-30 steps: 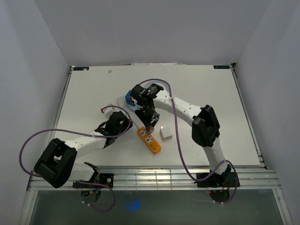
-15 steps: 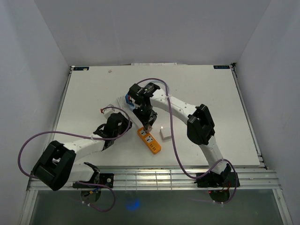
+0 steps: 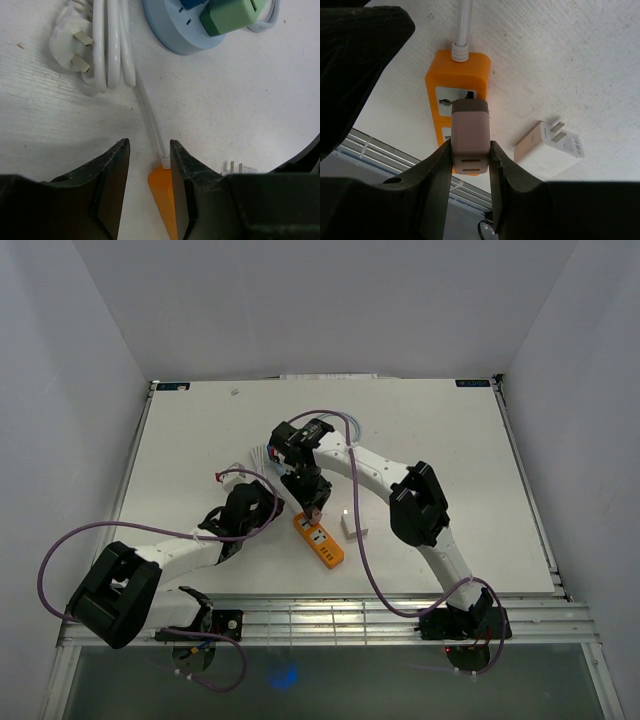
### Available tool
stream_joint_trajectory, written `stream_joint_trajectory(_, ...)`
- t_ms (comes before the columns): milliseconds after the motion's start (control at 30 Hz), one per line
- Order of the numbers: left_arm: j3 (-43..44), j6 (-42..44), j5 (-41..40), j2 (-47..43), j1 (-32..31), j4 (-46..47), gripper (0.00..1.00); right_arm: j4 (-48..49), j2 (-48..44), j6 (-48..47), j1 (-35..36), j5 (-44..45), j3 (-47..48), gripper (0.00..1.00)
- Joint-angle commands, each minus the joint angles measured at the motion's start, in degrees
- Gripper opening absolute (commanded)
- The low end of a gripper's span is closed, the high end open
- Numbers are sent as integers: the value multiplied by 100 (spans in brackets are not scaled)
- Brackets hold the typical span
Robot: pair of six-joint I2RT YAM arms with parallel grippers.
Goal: Insert the plug
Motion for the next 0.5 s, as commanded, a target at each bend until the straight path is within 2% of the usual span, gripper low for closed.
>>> stream_joint_trajectory(0,-79,84,259,-3,28,358,48,-355,182,72,44,226,241,8)
stream_joint_trajectory(267,-96,146,646,138,19,596,47,-373,489,265,115,788,162,8)
stream_joint_trajectory(467,-141,225,963,182,-33,851,46,-364,419,389,124,1359,-567,8)
